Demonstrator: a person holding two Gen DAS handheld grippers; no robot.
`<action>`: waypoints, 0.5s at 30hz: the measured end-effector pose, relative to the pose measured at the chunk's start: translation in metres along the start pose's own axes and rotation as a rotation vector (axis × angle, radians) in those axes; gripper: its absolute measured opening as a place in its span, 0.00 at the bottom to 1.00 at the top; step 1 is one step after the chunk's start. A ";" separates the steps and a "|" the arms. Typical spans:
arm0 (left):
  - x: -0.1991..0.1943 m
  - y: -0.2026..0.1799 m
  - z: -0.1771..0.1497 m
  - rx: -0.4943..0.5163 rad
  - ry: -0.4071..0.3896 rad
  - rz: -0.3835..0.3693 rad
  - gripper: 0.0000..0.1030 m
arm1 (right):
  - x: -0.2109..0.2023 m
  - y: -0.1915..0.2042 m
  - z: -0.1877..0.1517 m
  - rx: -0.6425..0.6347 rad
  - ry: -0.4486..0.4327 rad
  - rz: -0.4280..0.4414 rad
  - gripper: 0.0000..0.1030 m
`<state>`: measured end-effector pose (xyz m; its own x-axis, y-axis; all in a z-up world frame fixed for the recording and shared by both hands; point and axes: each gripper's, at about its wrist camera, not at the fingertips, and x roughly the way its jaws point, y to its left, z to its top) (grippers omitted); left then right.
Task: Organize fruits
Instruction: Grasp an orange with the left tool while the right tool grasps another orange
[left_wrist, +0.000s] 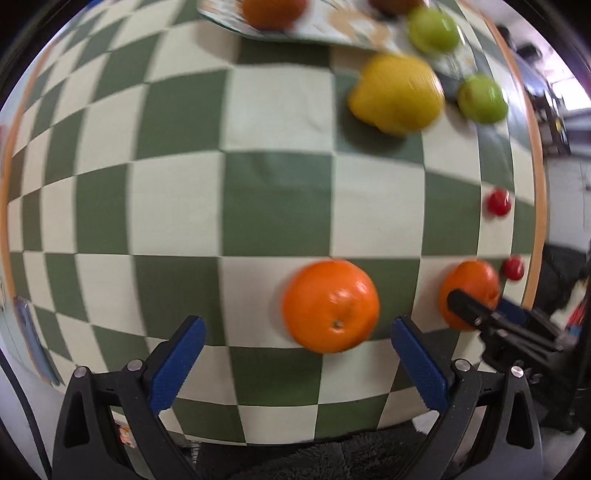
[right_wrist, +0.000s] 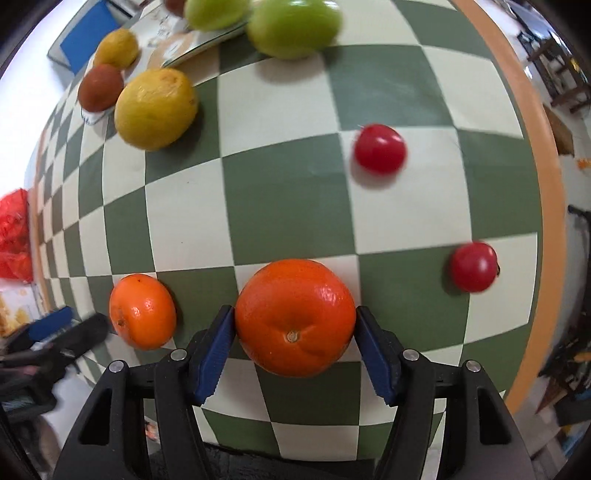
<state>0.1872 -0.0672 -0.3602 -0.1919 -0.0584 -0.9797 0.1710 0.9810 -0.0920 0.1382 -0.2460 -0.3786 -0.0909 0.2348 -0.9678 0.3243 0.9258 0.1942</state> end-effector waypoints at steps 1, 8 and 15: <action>0.007 -0.006 0.000 0.025 0.014 0.005 1.00 | -0.001 -0.002 -0.001 0.001 -0.009 -0.008 0.65; 0.031 -0.022 -0.002 0.087 0.040 -0.005 0.60 | -0.006 -0.010 0.004 0.027 -0.010 0.006 0.66; 0.031 -0.032 -0.009 0.117 0.010 0.027 0.60 | 0.000 -0.008 0.012 0.020 0.015 0.003 0.66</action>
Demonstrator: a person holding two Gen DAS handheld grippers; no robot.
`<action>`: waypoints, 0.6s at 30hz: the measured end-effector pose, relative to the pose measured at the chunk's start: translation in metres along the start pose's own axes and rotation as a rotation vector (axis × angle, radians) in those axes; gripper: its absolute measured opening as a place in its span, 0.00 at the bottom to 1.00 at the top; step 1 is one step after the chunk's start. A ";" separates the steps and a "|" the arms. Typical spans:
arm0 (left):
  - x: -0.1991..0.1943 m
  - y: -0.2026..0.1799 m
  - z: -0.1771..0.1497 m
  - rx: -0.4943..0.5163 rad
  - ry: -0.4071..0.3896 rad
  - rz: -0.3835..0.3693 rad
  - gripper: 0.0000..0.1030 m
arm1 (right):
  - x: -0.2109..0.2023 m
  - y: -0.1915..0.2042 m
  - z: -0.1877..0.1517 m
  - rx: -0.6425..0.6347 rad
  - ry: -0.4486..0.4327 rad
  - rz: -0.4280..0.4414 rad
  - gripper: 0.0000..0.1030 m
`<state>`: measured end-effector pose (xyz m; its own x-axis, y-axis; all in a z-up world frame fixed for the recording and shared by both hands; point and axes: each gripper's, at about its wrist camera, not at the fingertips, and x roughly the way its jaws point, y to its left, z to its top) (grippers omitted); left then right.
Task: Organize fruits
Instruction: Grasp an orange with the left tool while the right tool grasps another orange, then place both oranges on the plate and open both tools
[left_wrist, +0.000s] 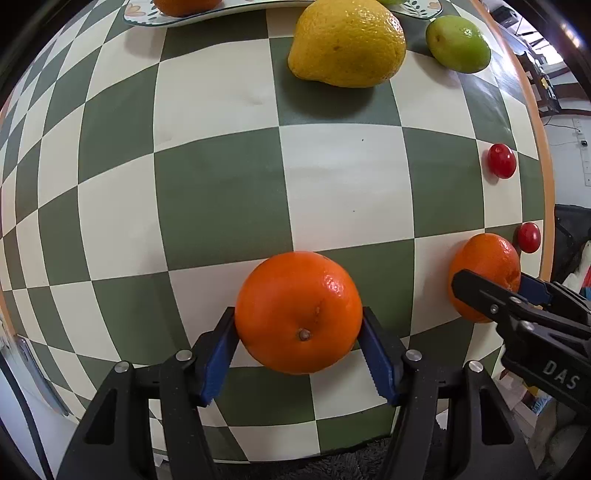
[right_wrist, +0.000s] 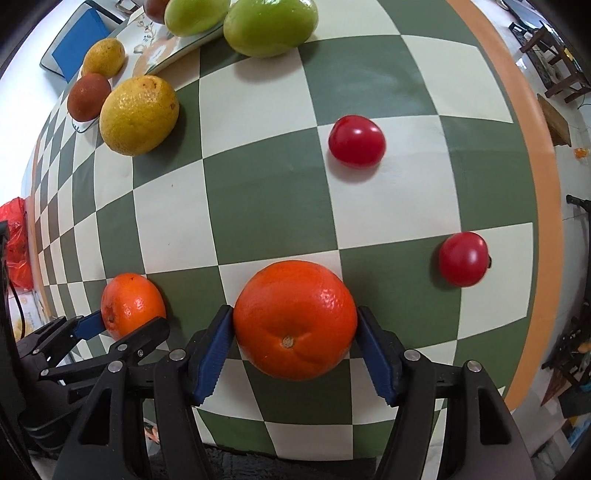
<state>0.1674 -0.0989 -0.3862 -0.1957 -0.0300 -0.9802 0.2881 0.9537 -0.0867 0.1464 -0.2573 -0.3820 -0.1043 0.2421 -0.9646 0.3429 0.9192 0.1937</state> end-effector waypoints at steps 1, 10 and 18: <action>0.001 0.000 0.000 -0.002 -0.002 -0.002 0.60 | 0.001 0.000 0.000 -0.002 0.002 -0.006 0.66; -0.008 0.004 -0.005 -0.012 -0.028 0.002 0.59 | 0.004 0.006 0.003 -0.020 0.010 -0.004 0.65; -0.096 0.024 0.029 -0.041 -0.181 -0.062 0.59 | -0.042 0.018 0.029 -0.004 -0.101 0.090 0.65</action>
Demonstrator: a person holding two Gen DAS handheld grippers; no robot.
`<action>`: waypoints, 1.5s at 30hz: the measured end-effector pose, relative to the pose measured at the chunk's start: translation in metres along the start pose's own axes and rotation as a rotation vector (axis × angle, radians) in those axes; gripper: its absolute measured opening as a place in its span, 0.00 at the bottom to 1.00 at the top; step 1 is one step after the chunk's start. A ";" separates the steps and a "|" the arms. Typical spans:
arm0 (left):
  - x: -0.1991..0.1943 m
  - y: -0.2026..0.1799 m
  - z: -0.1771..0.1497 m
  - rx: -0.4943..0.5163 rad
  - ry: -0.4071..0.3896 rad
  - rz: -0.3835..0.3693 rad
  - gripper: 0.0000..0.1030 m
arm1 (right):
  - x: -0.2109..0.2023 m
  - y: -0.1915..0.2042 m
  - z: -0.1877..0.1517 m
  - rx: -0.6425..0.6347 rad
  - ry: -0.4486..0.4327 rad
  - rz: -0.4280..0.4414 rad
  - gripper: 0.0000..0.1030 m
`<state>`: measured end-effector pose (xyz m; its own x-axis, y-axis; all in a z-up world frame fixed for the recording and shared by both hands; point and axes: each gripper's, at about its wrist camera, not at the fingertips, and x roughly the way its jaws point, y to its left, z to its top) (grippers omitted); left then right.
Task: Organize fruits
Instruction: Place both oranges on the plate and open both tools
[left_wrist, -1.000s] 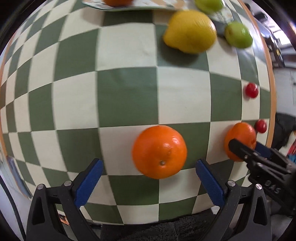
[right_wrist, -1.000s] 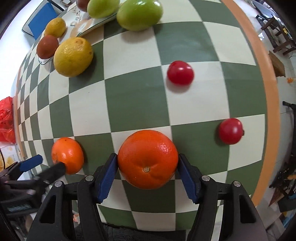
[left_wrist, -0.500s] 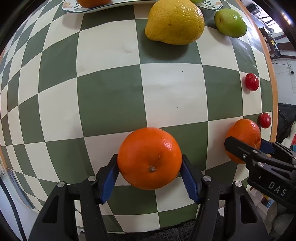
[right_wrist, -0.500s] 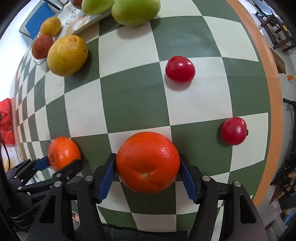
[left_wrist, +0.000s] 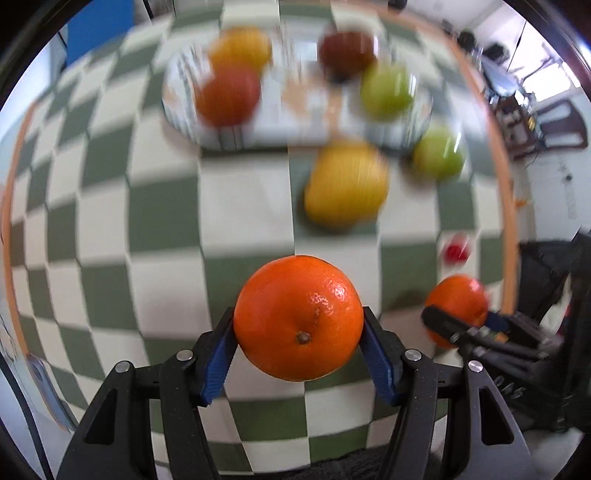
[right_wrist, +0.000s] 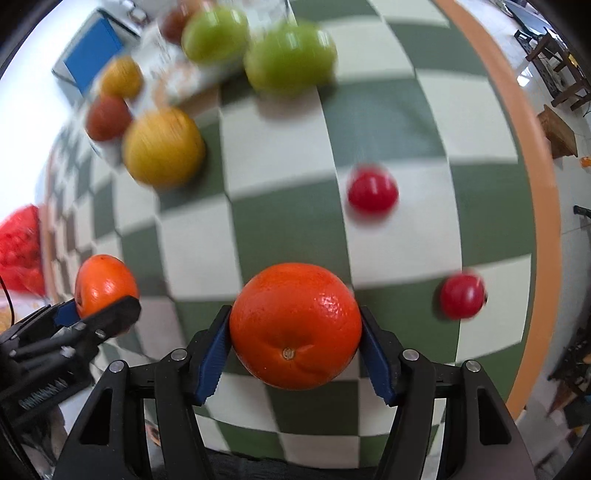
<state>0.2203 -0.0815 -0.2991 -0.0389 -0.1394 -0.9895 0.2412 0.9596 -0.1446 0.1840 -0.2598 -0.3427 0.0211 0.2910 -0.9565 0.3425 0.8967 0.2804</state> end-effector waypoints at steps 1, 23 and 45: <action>-0.012 0.001 0.012 0.001 -0.022 -0.004 0.59 | -0.006 0.004 0.007 -0.001 -0.018 0.014 0.65; 0.024 0.020 0.255 0.038 0.182 0.074 0.60 | 0.037 0.099 0.165 0.086 -0.057 0.167 0.65; -0.013 0.063 0.185 -0.116 -0.006 0.114 0.86 | -0.023 0.085 0.148 -0.085 -0.187 -0.086 0.91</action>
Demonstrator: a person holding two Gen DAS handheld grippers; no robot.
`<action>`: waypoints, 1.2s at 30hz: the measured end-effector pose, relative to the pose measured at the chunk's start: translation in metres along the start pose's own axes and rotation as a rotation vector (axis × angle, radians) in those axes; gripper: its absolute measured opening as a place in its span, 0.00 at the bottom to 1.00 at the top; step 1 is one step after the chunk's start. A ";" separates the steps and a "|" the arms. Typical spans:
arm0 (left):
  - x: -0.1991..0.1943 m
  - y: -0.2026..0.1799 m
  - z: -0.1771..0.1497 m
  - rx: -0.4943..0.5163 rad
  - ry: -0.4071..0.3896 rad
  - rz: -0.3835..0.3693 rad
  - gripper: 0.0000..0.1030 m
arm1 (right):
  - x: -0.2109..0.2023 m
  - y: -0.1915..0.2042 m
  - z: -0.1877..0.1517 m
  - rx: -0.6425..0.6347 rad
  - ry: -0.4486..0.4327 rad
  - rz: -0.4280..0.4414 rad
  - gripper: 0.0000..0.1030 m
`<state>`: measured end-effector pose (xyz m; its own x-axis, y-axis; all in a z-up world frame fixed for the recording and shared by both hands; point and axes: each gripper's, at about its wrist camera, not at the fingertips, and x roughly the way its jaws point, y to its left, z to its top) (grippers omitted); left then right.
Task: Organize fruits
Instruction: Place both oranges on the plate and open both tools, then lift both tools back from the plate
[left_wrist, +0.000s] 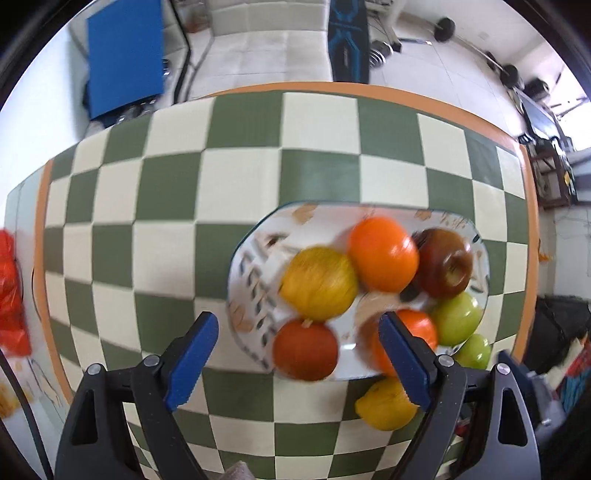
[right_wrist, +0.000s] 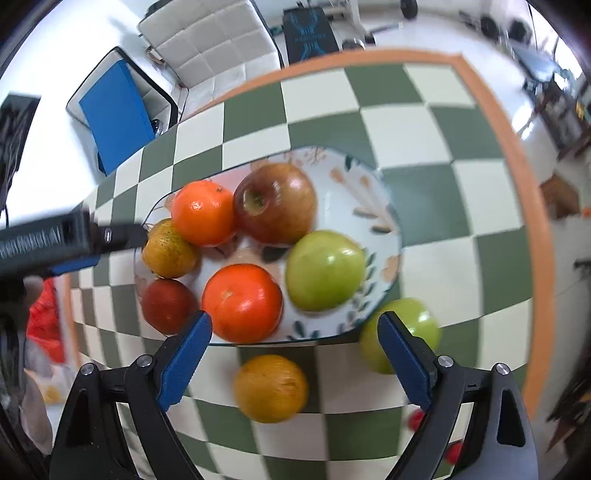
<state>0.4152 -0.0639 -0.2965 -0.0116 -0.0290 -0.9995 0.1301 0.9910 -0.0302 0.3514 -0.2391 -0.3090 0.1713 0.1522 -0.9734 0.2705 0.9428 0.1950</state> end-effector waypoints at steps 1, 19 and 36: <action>-0.002 0.002 -0.010 -0.007 -0.016 0.007 0.86 | -0.004 0.001 -0.002 -0.015 -0.013 -0.016 0.91; -0.098 -0.010 -0.133 0.025 -0.331 0.077 0.86 | -0.118 -0.009 -0.062 -0.111 -0.230 -0.073 0.91; -0.185 -0.021 -0.206 0.052 -0.509 0.053 0.86 | -0.226 0.002 -0.133 -0.145 -0.387 -0.031 0.91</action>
<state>0.2105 -0.0523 -0.1093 0.4791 -0.0511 -0.8763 0.1663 0.9855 0.0334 0.1877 -0.2321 -0.1042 0.5164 0.0260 -0.8559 0.1500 0.9813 0.1203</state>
